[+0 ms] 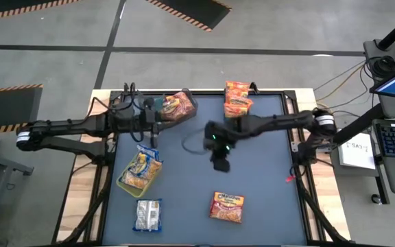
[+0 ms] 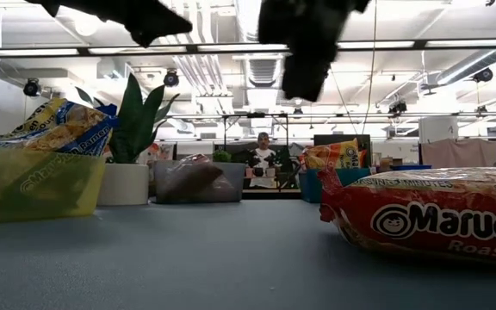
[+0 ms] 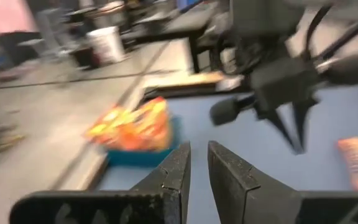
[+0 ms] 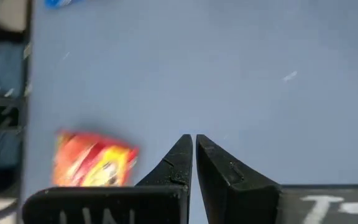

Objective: Sort Maruchan noodles
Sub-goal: Put the blue noodle pack into the yellow bin

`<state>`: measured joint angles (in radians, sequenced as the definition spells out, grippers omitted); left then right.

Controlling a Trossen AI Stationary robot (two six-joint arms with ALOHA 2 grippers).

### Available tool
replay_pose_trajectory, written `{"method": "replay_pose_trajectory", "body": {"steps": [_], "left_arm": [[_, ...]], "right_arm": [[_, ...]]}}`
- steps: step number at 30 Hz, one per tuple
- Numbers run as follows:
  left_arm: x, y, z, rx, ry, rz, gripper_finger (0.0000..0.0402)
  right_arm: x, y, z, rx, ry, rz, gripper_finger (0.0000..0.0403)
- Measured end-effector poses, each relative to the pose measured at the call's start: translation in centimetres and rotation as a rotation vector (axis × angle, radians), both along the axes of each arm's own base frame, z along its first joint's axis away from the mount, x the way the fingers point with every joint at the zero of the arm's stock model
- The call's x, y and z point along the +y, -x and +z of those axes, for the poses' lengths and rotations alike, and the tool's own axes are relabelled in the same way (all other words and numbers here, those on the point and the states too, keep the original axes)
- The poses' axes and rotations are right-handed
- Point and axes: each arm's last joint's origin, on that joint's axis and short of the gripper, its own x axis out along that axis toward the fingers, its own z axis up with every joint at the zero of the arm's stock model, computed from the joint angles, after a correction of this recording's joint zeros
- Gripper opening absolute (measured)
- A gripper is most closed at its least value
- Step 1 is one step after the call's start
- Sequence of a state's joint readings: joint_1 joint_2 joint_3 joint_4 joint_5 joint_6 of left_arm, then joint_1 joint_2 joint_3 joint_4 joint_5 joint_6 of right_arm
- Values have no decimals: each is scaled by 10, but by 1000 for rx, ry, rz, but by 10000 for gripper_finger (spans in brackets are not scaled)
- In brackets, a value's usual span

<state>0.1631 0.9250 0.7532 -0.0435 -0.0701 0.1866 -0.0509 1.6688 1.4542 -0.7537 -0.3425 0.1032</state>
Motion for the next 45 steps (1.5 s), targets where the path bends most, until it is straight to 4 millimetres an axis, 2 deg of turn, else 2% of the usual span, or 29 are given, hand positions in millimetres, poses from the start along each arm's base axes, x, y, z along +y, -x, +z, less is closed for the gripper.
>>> {"method": "replay_pose_trajectory", "body": {"steps": [4,8,13,16,19,23,27,34,45], "left_arm": [[-8,-6,1,-49,150,-171,39],[-27,-16,-7,-13,289,-252,39],[-64,-32,-10,82,402,-321,39],[-84,-34,-10,318,482,-320,39],[-102,-28,-17,644,570,-206,39],[-137,-29,-33,883,556,-179,39],[-168,-35,-55,980,531,-200,39],[-197,-50,-84,1083,540,-127,55],[-210,-56,-117,1185,426,-46,128]], "right_arm": [[34,23,-11,66,-30,48,12],[66,48,-29,103,-29,129,12],[91,75,-47,-31,-37,202,12],[96,90,-51,-108,-39,183,12],[98,106,-49,-188,-11,147,12],[96,122,-43,-316,36,120,12],[93,130,-35,-429,47,135,12],[91,136,-24,-505,56,155,12],[91,136,-28,-485,70,170,12]]}}
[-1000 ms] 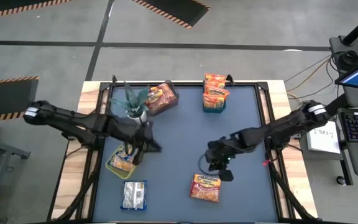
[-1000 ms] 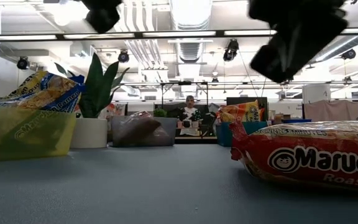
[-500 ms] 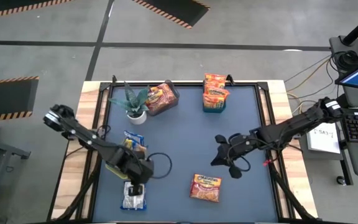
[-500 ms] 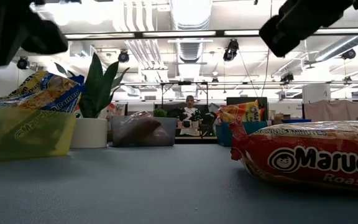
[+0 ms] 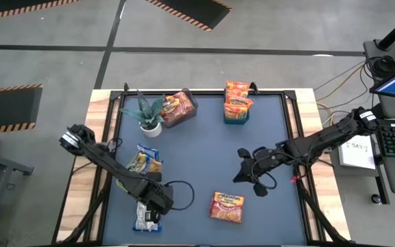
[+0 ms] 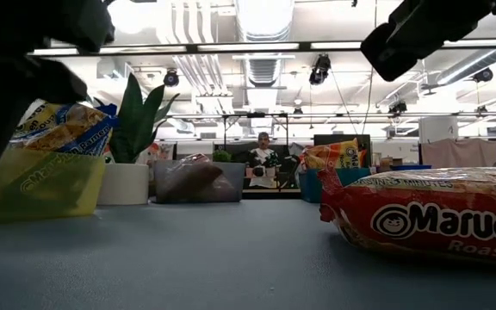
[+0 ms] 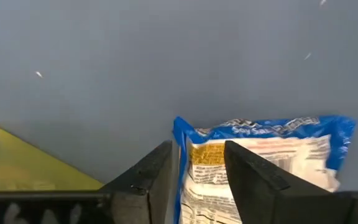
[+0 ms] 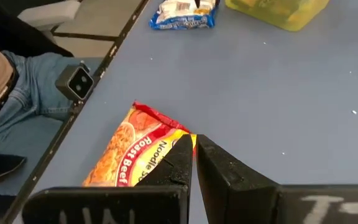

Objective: Sort Maruchan noodles
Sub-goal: Put the blue noodle pack into the yellow bin

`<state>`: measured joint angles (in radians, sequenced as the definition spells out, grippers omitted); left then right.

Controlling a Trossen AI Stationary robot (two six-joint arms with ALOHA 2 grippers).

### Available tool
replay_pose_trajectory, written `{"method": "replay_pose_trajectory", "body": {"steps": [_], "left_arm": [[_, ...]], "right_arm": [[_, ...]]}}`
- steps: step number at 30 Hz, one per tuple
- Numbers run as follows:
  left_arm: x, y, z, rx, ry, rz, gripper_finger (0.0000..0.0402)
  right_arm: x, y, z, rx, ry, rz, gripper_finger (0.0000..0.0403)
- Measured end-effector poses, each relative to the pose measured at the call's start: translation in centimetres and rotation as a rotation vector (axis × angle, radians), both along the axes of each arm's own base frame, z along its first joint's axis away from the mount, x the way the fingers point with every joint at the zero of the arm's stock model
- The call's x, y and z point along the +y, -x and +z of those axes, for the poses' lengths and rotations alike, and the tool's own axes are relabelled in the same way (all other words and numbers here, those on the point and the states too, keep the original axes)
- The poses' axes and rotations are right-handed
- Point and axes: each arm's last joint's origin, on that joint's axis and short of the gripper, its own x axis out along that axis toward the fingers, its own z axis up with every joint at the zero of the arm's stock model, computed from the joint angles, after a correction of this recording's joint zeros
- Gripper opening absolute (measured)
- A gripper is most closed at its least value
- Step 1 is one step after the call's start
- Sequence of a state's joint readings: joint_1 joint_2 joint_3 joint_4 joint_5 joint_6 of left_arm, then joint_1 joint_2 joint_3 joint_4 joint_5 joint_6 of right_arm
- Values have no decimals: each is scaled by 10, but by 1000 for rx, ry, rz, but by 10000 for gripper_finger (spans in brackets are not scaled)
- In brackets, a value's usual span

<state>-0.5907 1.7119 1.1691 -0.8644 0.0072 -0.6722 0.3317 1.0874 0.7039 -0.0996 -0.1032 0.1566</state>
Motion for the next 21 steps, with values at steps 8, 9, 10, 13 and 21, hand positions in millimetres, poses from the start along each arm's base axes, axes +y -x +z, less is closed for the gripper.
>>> {"method": "replay_pose_trajectory", "body": {"steps": [8,9,10,13,21], "left_arm": [[-1,-2,-12,40,-14,64,153],[-1,-2,-12,43,-14,68,157],[-1,-2,-13,45,-15,69,162],[-3,-2,-18,62,-15,68,177],[-12,-8,-33,98,67,-19,176]], "right_arm": [[1,-2,-3,12,4,1,12],[1,-2,-4,15,5,2,12],[1,-2,-4,17,6,1,12],[1,-3,-6,22,8,1,12],[1,-3,-8,30,10,1,12]]}}
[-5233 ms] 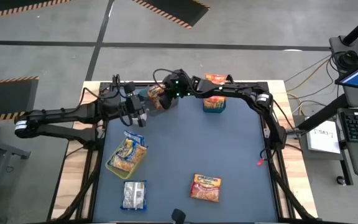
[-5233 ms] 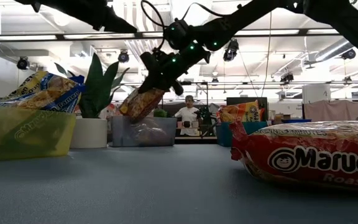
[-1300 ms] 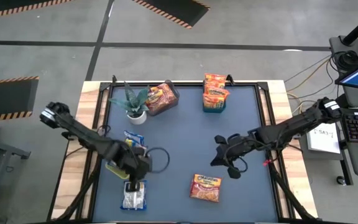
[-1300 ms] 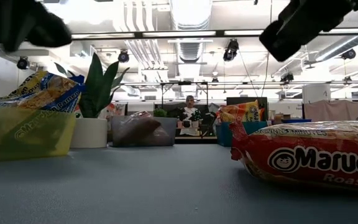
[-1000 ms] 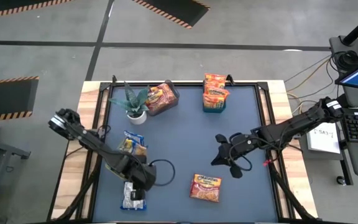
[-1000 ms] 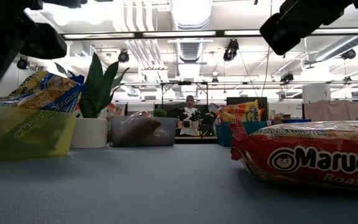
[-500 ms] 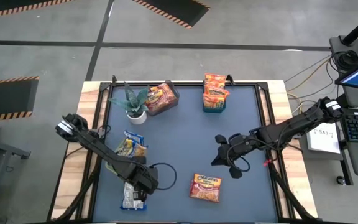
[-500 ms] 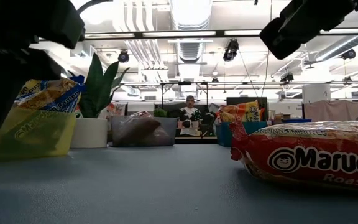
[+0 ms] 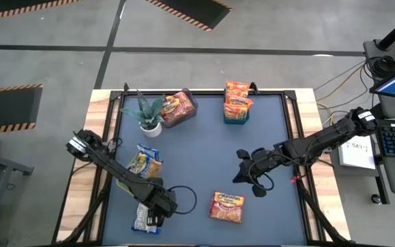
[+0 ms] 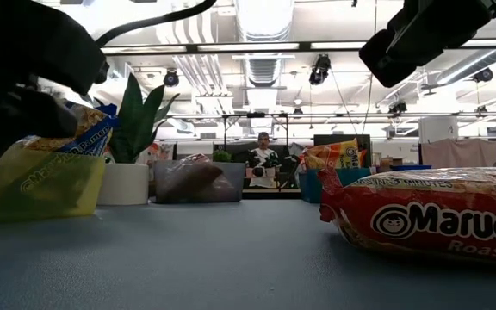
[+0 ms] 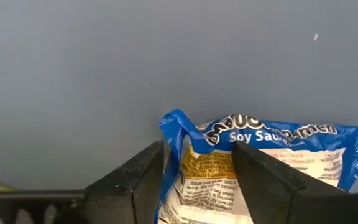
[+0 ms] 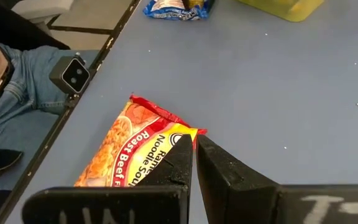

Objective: Sort Maruchan noodles
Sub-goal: Put the blue noodle pack into the yellow bin

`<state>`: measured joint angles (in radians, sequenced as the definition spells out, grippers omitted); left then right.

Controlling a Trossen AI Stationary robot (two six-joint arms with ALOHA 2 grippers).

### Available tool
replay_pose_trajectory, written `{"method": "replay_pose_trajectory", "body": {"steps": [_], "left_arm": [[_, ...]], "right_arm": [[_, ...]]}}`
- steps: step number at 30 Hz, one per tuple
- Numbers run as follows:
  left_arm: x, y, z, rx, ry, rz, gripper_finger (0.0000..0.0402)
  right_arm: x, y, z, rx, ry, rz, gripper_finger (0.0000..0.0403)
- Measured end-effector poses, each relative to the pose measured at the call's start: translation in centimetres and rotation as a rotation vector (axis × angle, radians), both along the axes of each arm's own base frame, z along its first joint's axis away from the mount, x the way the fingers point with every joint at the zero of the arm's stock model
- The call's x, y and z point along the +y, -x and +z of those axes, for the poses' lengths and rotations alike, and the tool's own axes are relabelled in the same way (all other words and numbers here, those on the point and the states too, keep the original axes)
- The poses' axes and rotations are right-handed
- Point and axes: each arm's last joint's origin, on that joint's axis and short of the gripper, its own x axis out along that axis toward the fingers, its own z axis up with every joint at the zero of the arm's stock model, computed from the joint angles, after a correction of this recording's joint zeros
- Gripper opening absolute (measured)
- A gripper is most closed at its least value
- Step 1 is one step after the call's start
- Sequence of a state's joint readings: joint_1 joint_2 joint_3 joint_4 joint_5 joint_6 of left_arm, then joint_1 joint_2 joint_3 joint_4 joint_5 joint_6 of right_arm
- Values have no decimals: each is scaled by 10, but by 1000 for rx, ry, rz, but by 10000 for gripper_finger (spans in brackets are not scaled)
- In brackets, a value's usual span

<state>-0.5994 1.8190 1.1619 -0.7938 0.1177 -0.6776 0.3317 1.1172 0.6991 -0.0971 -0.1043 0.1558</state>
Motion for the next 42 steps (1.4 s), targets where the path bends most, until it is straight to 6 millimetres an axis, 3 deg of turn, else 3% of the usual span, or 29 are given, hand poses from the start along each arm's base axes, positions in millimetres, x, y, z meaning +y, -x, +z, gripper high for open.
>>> {"method": "replay_pose_trajectory", "body": {"steps": [5,14,23,27,36,42], "left_arm": [[-1,-1,-3,0,5,-39,132],[4,-6,-1,-111,-111,-140,7],[2,-24,27,-314,-285,-241,1],[-1,-23,44,-364,-331,-249,0],[0,0,92,-548,-402,-215,0],[6,32,137,-722,-446,-181,0]], "right_arm": [[0,0,0,-2,-1,0,12],[0,0,0,-5,-2,-1,12],[0,0,1,-11,8,3,12],[0,-1,1,-25,24,-4,12],[0,-3,4,-74,31,-1,12],[0,-3,5,-84,47,11,12]]}}
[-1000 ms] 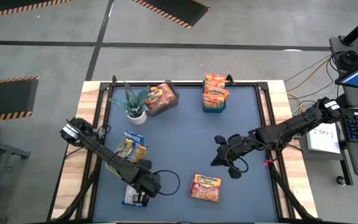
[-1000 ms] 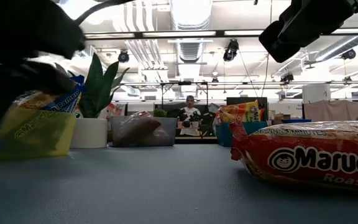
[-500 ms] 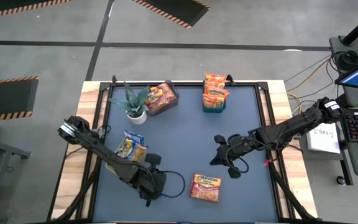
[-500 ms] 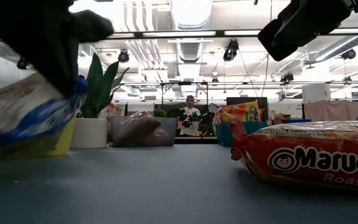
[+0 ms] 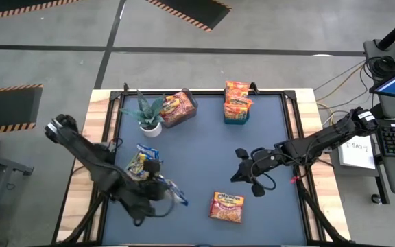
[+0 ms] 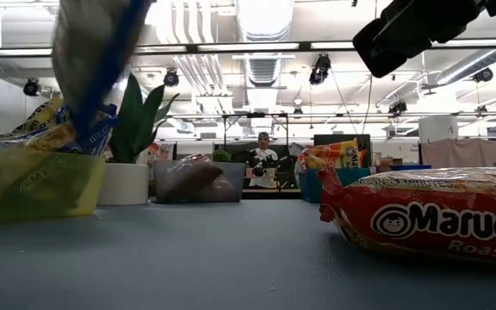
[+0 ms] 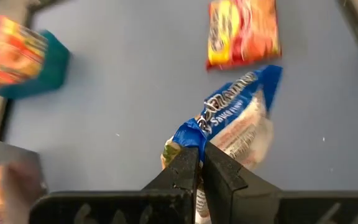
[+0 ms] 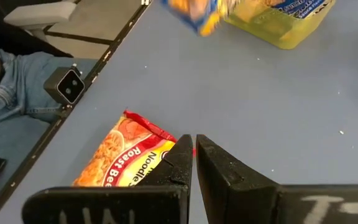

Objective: Sort Maruchan noodles
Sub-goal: Put the blue noodle pack into the yellow bin

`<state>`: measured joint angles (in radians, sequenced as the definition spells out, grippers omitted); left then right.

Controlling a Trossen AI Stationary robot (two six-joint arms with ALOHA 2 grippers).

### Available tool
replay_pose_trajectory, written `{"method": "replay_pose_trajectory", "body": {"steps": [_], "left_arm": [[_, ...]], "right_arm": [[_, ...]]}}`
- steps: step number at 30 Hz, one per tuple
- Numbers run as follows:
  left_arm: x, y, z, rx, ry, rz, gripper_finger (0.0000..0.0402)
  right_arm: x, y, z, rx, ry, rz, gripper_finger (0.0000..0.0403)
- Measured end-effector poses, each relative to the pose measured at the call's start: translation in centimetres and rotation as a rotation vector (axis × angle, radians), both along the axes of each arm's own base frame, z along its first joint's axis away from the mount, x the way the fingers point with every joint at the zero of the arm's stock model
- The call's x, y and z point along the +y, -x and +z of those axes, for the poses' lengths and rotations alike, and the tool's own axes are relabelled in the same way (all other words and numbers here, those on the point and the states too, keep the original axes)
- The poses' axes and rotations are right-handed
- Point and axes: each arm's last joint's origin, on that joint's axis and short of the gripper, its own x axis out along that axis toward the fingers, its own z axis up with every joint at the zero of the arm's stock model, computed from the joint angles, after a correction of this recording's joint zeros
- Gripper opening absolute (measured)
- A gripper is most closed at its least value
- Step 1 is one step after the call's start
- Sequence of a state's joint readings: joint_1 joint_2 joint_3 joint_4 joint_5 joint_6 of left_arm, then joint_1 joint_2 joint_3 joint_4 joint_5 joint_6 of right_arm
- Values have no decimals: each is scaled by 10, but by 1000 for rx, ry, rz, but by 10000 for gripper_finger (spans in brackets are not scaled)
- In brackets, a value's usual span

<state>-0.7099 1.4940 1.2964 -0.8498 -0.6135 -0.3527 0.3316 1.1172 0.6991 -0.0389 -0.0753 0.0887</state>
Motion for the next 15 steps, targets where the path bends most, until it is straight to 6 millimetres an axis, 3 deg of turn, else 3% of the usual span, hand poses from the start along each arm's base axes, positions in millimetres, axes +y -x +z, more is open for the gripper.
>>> {"method": "replay_pose_trajectory", "body": {"steps": [8,15], "left_arm": [[33,46,58,-100,43,28,0],[67,85,72,208,-51,91,0]], "right_arm": [[0,0,0,-21,43,28,12],[-1,-1,1,-33,59,34,12]]}}
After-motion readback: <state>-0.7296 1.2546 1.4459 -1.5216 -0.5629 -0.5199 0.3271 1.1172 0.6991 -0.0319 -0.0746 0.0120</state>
